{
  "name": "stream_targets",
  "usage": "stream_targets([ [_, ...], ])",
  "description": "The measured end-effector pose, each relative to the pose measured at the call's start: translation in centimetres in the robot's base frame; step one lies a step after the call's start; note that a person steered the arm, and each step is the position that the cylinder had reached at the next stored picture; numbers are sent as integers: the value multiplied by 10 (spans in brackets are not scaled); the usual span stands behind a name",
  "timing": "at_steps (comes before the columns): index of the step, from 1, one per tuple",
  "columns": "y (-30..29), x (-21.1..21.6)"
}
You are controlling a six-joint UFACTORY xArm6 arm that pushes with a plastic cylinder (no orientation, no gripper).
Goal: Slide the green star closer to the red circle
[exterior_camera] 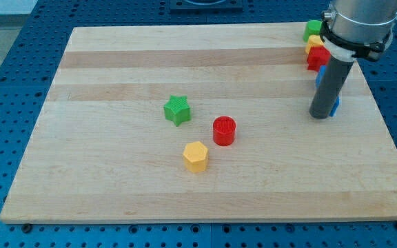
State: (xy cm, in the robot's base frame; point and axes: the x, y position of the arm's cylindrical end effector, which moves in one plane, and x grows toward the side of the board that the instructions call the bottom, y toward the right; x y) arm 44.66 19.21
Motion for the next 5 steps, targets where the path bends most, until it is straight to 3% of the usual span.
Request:
stream_targets([
  [3,3,0],
  [5,-57,0],
])
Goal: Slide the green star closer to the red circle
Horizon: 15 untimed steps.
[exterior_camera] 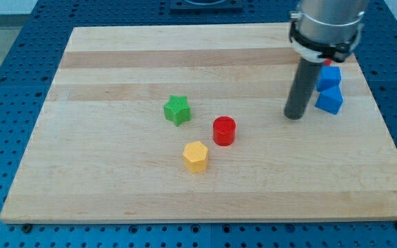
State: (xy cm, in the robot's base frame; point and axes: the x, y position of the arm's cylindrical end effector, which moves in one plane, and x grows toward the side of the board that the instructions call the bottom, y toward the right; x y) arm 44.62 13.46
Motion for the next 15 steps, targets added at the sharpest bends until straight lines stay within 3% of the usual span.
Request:
stream_targets([
  [2,-36,-56],
  [4,-41,-61],
  [8,-216,-54],
  [11,-209,-16],
  [15,-124,49],
])
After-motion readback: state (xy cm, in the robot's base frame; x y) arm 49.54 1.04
